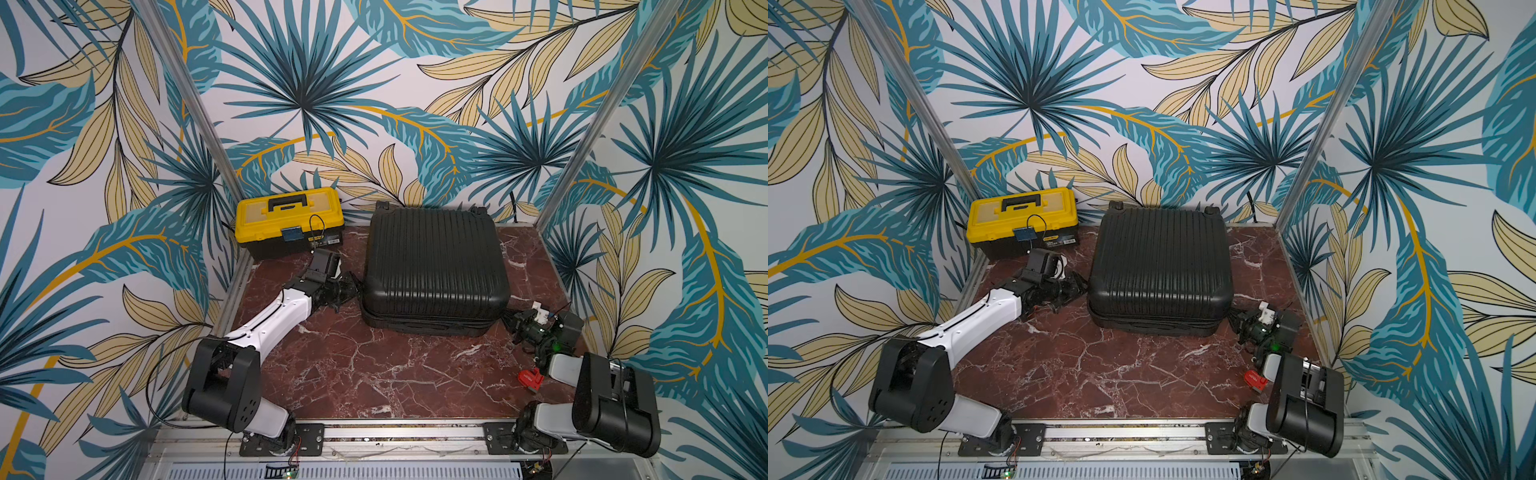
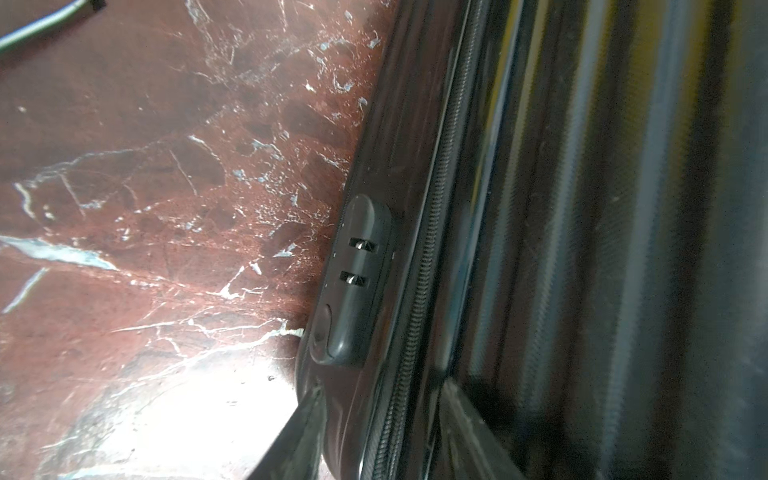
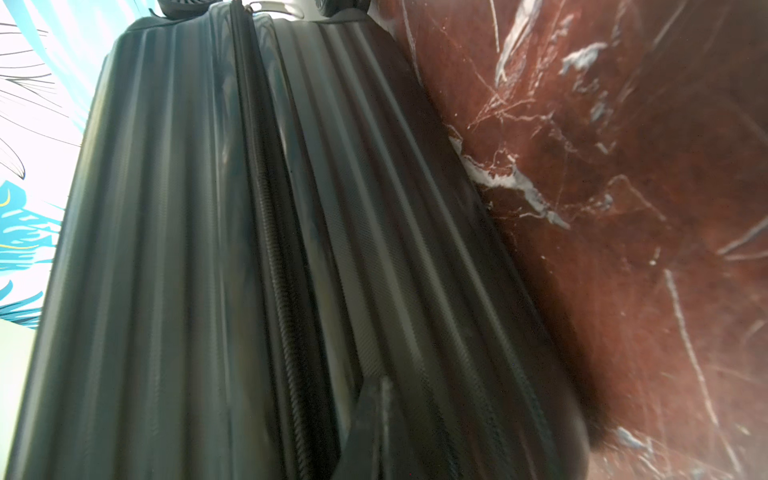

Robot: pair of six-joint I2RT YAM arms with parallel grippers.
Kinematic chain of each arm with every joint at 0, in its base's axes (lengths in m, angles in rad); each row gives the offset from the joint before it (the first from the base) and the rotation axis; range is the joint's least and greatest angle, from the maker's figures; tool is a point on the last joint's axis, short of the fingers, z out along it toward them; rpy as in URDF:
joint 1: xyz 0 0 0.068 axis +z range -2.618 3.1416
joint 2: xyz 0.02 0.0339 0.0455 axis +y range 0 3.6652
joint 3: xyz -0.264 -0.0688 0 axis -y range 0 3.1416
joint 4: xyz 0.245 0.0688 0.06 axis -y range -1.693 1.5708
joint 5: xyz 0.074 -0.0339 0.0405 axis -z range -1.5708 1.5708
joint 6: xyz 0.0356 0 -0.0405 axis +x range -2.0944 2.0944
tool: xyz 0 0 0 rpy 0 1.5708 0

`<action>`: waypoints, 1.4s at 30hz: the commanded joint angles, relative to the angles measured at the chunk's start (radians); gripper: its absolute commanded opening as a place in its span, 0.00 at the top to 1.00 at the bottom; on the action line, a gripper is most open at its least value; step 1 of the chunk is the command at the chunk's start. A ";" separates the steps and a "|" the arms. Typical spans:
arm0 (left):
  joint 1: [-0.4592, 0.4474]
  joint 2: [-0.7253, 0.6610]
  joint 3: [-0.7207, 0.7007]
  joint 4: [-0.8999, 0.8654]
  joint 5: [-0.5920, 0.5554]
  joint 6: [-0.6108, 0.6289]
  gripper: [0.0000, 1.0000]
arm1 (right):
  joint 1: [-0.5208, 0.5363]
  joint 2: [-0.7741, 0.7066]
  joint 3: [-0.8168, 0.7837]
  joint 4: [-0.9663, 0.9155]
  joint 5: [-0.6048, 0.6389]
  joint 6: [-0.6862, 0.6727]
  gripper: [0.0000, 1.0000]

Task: Open the suitcase zippers
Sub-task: Open the suitcase at the center of the board.

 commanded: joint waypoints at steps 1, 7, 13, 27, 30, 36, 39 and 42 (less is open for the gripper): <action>-0.021 0.002 -0.009 0.029 0.062 -0.001 0.54 | 0.024 -0.069 -0.012 0.052 -0.046 0.031 1.00; -0.025 -0.027 0.028 0.027 0.084 -0.028 0.54 | 0.073 -0.299 0.039 -0.072 -0.001 0.089 1.00; -0.012 -0.118 0.162 -0.124 -0.084 0.048 0.39 | 0.082 -0.371 0.119 -0.078 0.026 0.175 1.00; -0.196 -0.363 0.208 -0.267 -0.349 0.429 0.37 | 0.196 -0.171 0.562 -0.300 0.156 0.078 1.00; -0.278 -0.408 0.137 -0.272 -0.309 0.475 0.38 | 0.204 -0.062 0.713 -0.355 0.169 0.054 1.00; -0.380 -0.452 0.058 -0.273 -0.245 0.531 0.40 | 0.232 0.258 1.079 -0.426 0.178 0.029 1.00; -0.442 -0.429 0.030 -0.272 -0.248 0.531 0.40 | 0.250 0.445 1.293 -0.448 0.144 0.037 1.00; -0.533 -0.387 0.010 -0.272 -0.274 0.531 0.40 | 0.258 0.580 1.477 -0.457 0.118 0.040 1.00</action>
